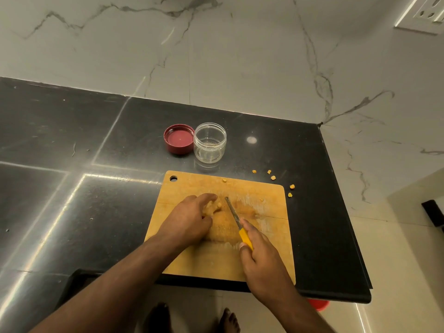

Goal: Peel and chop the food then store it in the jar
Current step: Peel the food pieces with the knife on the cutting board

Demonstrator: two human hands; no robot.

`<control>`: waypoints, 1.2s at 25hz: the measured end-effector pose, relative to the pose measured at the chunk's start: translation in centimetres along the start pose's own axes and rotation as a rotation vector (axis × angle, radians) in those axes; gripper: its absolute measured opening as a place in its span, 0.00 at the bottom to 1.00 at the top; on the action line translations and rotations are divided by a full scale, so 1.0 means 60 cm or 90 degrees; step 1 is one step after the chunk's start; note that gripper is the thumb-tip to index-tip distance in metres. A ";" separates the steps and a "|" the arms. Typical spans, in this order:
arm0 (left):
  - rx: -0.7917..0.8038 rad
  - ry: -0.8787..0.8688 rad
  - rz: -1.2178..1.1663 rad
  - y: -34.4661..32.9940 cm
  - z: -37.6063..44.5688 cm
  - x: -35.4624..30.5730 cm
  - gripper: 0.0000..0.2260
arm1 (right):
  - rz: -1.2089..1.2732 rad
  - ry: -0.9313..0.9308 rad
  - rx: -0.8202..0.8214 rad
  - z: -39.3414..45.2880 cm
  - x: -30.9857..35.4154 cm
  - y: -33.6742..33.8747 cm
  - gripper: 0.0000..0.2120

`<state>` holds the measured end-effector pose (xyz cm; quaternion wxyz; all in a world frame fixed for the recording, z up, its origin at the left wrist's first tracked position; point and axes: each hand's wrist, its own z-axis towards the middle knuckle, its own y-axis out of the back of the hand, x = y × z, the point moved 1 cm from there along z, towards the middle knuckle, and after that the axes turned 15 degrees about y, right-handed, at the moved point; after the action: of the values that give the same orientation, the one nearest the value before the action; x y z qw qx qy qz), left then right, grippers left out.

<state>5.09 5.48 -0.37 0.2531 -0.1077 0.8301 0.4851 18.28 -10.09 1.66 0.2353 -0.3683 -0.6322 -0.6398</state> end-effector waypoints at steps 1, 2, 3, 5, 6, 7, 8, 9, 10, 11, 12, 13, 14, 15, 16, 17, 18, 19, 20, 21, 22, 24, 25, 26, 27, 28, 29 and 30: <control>-0.008 -0.001 0.013 0.003 0.003 0.000 0.24 | 0.009 -0.001 -0.006 0.000 -0.003 0.001 0.24; -0.022 0.001 0.025 0.007 0.008 0.001 0.24 | 0.019 -0.004 -0.010 0.000 -0.005 0.002 0.24; -0.038 0.004 0.030 0.012 0.012 0.001 0.23 | 0.029 -0.009 -0.013 -0.001 -0.007 0.003 0.24; -0.058 0.003 0.016 0.021 0.020 -0.001 0.21 | 0.040 -0.018 -0.021 -0.003 -0.011 0.006 0.23; -0.055 -0.004 0.007 0.022 0.022 -0.002 0.20 | 0.043 -0.019 -0.027 -0.004 -0.012 0.007 0.23; -0.048 -0.012 0.002 0.021 0.021 -0.004 0.20 | 0.043 -0.021 -0.032 -0.005 -0.014 0.008 0.23; -0.043 -0.018 -0.001 0.018 0.020 -0.006 0.20 | 0.043 -0.024 -0.035 -0.006 -0.015 0.008 0.23; -0.044 -0.019 -0.004 0.015 0.018 -0.007 0.20 | 0.042 -0.028 -0.036 -0.006 -0.016 0.008 0.23; -0.050 -0.017 -0.009 0.011 0.017 -0.007 0.20 | 0.042 -0.031 -0.037 -0.006 -0.016 0.008 0.23; -0.055 -0.016 -0.013 0.009 0.017 -0.008 0.19 | 0.041 -0.032 -0.037 -0.005 -0.017 0.008 0.23; -0.056 -0.016 -0.017 0.007 0.017 -0.008 0.19 | 0.041 -0.032 -0.037 -0.005 -0.018 0.008 0.23; -0.053 -0.016 -0.018 0.006 0.018 -0.008 0.18 | 0.040 -0.032 -0.035 -0.005 -0.018 0.009 0.24; -0.049 -0.016 -0.019 0.006 0.019 -0.009 0.18 | 0.038 -0.029 -0.033 -0.004 -0.017 0.010 0.24; -0.045 -0.016 -0.018 0.006 0.020 -0.010 0.18 | 0.032 -0.024 -0.030 -0.004 -0.015 0.010 0.24; -0.042 -0.017 -0.014 0.007 0.022 -0.011 0.18 | 0.024 -0.017 -0.026 -0.003 -0.012 0.011 0.24; -0.038 -0.017 -0.008 0.008 0.023 -0.013 0.18 | 0.015 -0.011 -0.020 -0.002 -0.010 0.011 0.25; -0.034 -0.017 -0.002 0.009 0.025 -0.014 0.18 | 0.008 -0.007 -0.012 -0.001 -0.007 0.011 0.25; -0.031 -0.017 0.001 0.009 0.027 -0.015 0.17 | 0.004 -0.003 -0.007 0.001 -0.005 0.011 0.25; -0.029 -0.017 0.002 0.009 0.028 -0.016 0.15 | 0.000 0.003 -0.003 0.002 -0.002 0.011 0.25; -0.029 -0.018 0.002 0.010 0.030 -0.016 0.14 | -0.006 0.011 0.000 0.004 0.000 0.011 0.25; -0.029 -0.018 0.004 0.010 0.032 -0.016 0.14 | -0.014 0.019 0.005 0.006 0.002 0.010 0.25; -0.029 -0.014 0.009 0.012 0.036 -0.016 0.15 | -0.031 0.034 0.017 0.010 0.008 0.010 0.25; -0.027 -0.011 0.012 0.013 0.038 -0.016 0.15 | -0.040 0.040 0.023 0.012 0.012 0.009 0.25; -0.026 -0.011 0.013 0.013 0.040 -0.015 0.16 | -0.049 0.048 0.026 0.014 0.016 0.008 0.25; -0.025 -0.011 0.014 0.013 0.041 -0.015 0.16 | -0.059 0.057 0.028 0.016 0.020 0.007 0.25; -0.026 -0.012 0.016 0.014 0.041 -0.014 0.16 | -0.068 0.068 0.029 0.018 0.023 0.006 0.25; -0.026 -0.013 0.017 0.014 0.042 -0.013 0.16 | -0.079 0.080 0.030 0.019 0.026 0.004 0.25; -0.025 -0.012 0.016 0.013 0.042 -0.013 0.17 | -0.089 0.089 0.031 0.020 0.027 0.002 0.25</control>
<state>6.19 7.97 -0.37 0.2527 -0.0978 0.8190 0.5057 17.59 -8.64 2.90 0.2422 -0.2718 -0.6540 -0.6631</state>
